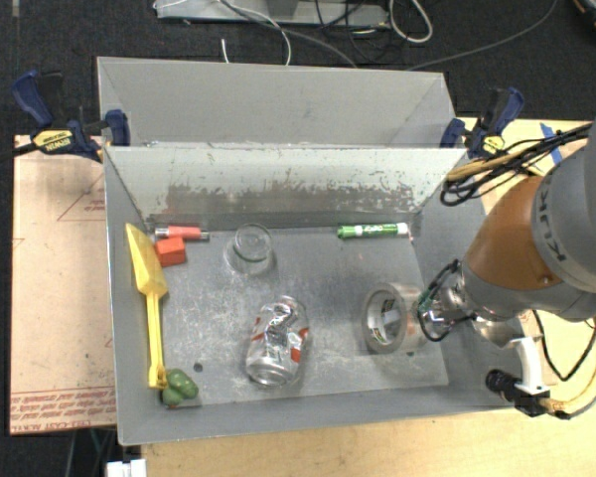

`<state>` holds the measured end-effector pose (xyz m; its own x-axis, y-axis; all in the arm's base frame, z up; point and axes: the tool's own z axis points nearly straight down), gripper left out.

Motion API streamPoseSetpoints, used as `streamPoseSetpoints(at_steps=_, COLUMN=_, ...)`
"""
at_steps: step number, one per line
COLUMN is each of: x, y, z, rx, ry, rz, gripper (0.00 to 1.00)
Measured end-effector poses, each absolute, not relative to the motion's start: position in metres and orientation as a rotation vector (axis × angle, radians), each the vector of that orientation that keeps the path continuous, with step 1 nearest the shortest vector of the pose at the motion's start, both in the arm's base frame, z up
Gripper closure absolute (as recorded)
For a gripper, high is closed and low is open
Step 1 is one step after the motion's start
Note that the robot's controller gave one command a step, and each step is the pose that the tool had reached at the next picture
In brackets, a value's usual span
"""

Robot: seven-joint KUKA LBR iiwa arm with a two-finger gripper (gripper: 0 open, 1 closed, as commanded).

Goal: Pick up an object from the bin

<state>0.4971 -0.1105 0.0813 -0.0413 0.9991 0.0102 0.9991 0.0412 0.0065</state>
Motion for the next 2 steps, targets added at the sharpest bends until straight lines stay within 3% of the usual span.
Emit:
streamPoseSetpoints(at_steps=1, x=0.5062, y=-0.1181, z=0.0982, rx=-1.903, ry=-2.502, rz=-0.018, gripper=0.00)
streamPoseSetpoints(at_steps=2, x=0.4973, y=-0.1241, z=0.1049, rx=-1.962, ry=-2.448, rz=-0.017, gripper=0.00)
